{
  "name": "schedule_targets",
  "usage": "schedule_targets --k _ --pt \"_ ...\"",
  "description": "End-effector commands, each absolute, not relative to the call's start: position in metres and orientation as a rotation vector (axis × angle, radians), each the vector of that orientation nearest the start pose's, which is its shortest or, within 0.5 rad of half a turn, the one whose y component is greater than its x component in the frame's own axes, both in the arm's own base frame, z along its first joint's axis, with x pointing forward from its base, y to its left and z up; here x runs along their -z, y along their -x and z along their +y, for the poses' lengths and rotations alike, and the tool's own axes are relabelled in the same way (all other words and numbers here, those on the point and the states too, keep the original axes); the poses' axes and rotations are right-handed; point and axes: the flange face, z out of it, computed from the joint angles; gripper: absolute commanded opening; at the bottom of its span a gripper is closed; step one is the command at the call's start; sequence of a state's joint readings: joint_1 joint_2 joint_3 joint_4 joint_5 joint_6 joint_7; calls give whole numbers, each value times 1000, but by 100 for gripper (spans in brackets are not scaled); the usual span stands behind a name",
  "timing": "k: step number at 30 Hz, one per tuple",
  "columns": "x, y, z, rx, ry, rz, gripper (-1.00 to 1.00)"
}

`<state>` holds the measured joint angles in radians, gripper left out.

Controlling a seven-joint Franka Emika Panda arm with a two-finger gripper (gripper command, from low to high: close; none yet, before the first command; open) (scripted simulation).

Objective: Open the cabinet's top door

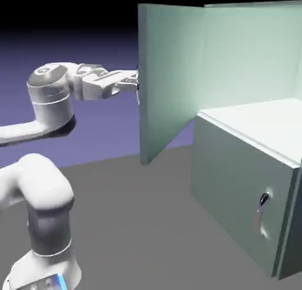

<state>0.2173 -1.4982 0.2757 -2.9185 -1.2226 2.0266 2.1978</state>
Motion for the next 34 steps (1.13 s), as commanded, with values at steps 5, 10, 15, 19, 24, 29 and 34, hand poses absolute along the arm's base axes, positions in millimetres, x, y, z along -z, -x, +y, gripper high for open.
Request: schedule_targets --k 5,10,15,19,24,29,34 --pt "-582 -163 95 2286 1508 1725 -100" --pt "-582 -151 140 2332 1453 1842 -100" --pt "-582 -141 195 2381 1379 1988 -100" --pt "-582 -139 240 2416 1312 2105 -100" --pt "-582 -142 291 2451 1229 2238 -100" --pt "-582 -149 337 2479 1145 2360 -100" --pt "-582 -157 371 2496 1076 2454 -100"
